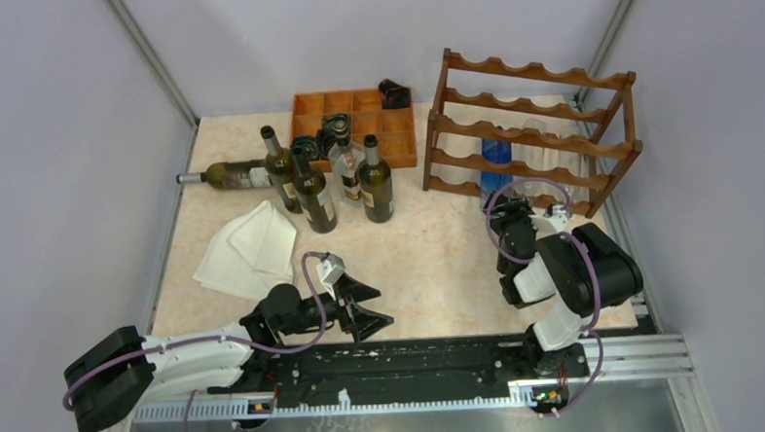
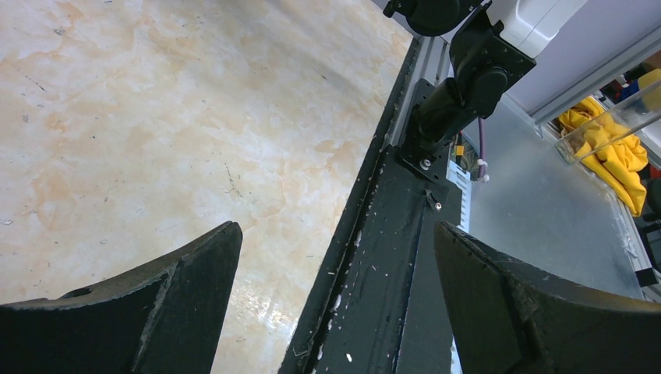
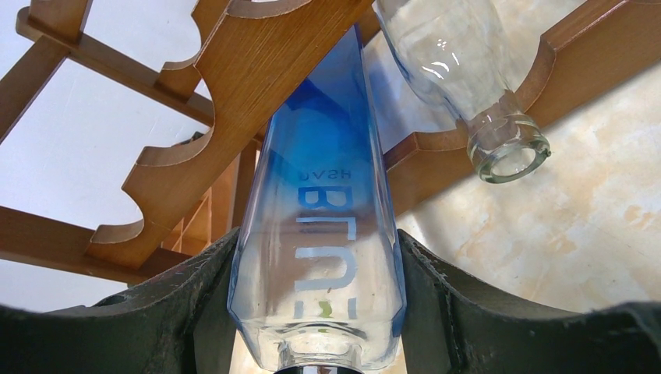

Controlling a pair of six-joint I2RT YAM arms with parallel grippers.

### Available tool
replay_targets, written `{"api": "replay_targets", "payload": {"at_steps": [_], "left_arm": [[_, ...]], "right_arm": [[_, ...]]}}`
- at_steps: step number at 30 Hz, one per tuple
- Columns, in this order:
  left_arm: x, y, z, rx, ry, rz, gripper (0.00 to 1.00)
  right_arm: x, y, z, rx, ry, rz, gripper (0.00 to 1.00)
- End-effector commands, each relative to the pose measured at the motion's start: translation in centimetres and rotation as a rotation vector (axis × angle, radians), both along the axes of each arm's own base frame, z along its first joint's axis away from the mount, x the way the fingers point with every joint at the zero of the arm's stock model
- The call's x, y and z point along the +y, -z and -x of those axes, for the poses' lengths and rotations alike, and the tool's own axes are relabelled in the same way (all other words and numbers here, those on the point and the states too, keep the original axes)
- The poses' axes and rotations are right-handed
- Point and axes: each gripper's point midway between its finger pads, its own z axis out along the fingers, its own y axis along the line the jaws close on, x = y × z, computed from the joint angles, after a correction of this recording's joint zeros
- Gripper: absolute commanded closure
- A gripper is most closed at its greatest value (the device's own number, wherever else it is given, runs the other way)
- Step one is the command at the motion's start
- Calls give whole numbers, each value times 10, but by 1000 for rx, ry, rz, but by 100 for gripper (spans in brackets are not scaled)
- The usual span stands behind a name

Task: Put the wine bottle on the wine rack
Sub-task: Place the wine bottle in the wine rack.

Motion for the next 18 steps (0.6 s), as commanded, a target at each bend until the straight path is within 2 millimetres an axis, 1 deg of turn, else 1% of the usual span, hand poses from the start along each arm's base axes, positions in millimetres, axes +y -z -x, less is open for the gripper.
{"api": "replay_targets", "payload": {"at_steps": [1, 7, 10, 14, 18], "left_arm": [[2, -3, -1, -16, -6, 8, 2], [1, -3, -2, -17, -6, 8, 2], [-1, -4, -2, -20, -1, 6, 2], [-2, -6, -2, -24, 2, 8, 2], [-2, -4, -3, -24, 0, 4, 2]], "right_arm": [[-1, -133, -3, -473, 8, -143, 100], [-3, -155, 4, -518, 14, -73, 100], [-3, -157, 4, -520, 16, -46, 100], [-3, -147, 1, -486, 18, -8, 100], [-1, -132, -2, -430, 14, 69, 100]]}}
